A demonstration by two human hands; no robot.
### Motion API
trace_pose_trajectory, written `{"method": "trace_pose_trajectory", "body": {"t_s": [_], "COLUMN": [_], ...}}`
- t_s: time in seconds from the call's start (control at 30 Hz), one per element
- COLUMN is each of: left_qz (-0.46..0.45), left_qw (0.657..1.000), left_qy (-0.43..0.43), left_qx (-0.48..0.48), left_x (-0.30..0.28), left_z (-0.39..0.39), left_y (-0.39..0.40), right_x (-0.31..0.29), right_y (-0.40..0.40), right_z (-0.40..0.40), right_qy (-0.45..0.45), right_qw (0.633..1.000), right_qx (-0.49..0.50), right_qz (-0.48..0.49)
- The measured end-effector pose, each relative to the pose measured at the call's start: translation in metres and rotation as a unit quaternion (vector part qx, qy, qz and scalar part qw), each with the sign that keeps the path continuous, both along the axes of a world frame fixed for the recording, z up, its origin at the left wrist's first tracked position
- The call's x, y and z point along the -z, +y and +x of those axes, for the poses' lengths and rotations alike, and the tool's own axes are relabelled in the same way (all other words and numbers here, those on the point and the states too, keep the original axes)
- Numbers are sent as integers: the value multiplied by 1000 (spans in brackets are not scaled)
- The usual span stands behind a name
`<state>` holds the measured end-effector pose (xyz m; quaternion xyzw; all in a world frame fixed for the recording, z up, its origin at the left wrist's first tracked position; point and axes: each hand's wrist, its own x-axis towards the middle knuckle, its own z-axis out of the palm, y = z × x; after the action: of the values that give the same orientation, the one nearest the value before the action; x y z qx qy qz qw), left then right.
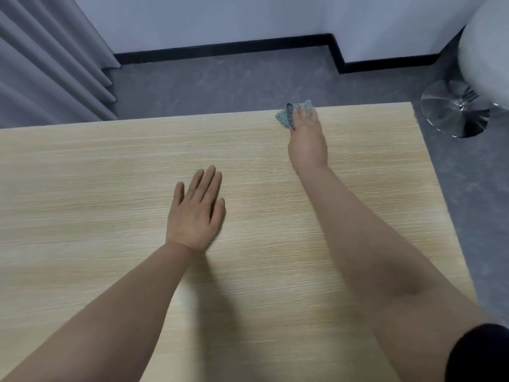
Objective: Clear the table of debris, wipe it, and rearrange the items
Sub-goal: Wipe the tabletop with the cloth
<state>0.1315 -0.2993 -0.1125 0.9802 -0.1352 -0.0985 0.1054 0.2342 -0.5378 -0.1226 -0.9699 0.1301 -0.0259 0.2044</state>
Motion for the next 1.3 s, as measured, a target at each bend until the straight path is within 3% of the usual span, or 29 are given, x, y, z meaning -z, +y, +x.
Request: {"method": "trace_pose_trajectory", "body": {"t_s": [0.1, 0.2, 0.27, 0.33, 0.43, 0.53, 0.6, 0.67, 0.73, 0.8, 0.87, 1.0, 1.07, 1.17, 1.3], "left_qz": [-16, -23, -27, -27, -35, -40, -38, -33, -32, -35, -40, -41, -35, -30, -37], "left_qw": [1000, 1000, 999, 999, 999, 999, 999, 999, 999, 999, 999, 999, 999, 999, 999], "left_qy": [2, 2, 3, 4, 5, 4, 2, -1, -5, -6, -7, -9, -9, -12, -15], "left_qx": [-11, -18, -18, -17, -17, -17, -16, -15, -16, -17, -19, -20, -19, -17, -18], "left_x": [2, 3, 2, 1, 0, 0, 0, 0, 0, -1, -1, -1, -1, 0, 0], "left_z": [1, 1, 2, 2, 2, 2, 2, 2, 2, 1, 1, 1, 1, 1, 1], "left_y": [2, 2, 2, 2, 2, 2, 2, 2, 1, 1, 1, 2, 1, 1, 1], "right_x": [0, -2, -3, -2, -1, -1, -2, 1, 1, -4, -8, -12, -9, -9, -4], "right_y": [33, 64, 58, 41, 6, -7, 13, 45, 69, 61, 39, -14, -23, 2, 48], "right_z": [-1, -21, -23, -11, 11, 19, 15, 3, -13, -15, -10, -8, -8, -16, -54], "right_qy": [-17, -11, 2, -5, -20, -2, -33, -55, -28, -14, -13, 7, 14, -18, -8], "right_qw": [995, 960, 942, 953, 994, 998, 997, 996, 971, 958, 975, 999, 997, 998, 952], "right_qx": [-90, -277, -334, -300, -98, 66, 65, -69, -234, -287, -220, 44, 71, -20, -300], "right_qz": [27, 37, 34, 42, 32, -6, -12, 16, 31, 25, 5, -5, -12, 55, 59]}}
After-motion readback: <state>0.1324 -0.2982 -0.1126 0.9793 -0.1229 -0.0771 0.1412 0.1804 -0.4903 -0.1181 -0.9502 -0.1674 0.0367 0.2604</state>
